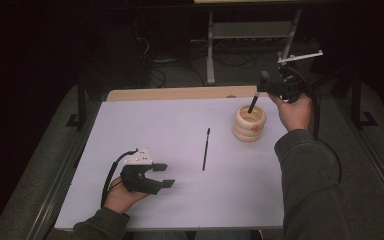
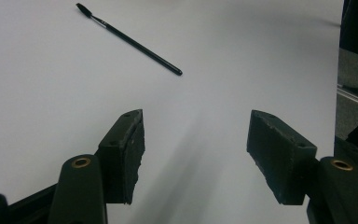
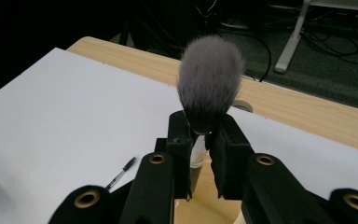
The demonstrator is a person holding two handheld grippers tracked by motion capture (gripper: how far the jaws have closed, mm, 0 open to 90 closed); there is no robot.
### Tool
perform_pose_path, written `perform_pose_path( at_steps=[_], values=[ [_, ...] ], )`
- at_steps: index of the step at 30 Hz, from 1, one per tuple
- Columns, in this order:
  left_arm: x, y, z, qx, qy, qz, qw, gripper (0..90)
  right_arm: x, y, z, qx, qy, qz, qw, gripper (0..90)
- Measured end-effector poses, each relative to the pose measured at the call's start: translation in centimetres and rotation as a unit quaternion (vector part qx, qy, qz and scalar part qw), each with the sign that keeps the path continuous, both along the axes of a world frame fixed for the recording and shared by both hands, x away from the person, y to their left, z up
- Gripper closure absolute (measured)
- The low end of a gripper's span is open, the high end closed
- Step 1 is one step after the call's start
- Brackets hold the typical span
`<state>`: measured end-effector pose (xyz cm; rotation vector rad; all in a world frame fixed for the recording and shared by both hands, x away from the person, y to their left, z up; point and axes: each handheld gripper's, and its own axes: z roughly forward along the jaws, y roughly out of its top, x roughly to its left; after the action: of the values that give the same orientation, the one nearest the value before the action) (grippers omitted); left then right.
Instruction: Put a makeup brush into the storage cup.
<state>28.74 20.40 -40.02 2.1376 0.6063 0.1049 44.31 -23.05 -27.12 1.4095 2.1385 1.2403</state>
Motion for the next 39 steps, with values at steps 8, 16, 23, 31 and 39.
perform_pose_path(
  at_steps=[8, 16, 23, 31, 39],
  values=[
    [0.0, 0.0, 0.0, -0.002, 0.000, 0.000, 1.0000, 36.4, 0.0, -0.2, -0.9, 0.002, 0.004, -0.004, 1.0000, 77.2],
    [0.0, -0.1, 0.0, -0.001, 0.000, -0.001, 1.0000, 36.4, 0.0, -0.3, -1.7, 0.002, 0.013, -0.007, 0.9999, 77.2],
    [0.0, 0.0, 0.0, -0.002, 0.001, -0.002, 1.0000, 36.4, 0.0, -0.5, -2.1, 0.002, 0.012, -0.006, 0.9999, 77.2],
    [0.0, -0.1, 0.0, -0.002, 0.000, -0.003, 1.0000, 36.3, -0.1, -0.7, -2.9, 0.003, 0.018, -0.010, 0.9998, 77.2],
    [0.0, 0.0, 0.0, -0.004, 0.000, -0.003, 1.0000, 36.3, 0.0, -0.7, -3.5, 0.002, 0.021, -0.010, 0.9997, 77.2]
  ],
)
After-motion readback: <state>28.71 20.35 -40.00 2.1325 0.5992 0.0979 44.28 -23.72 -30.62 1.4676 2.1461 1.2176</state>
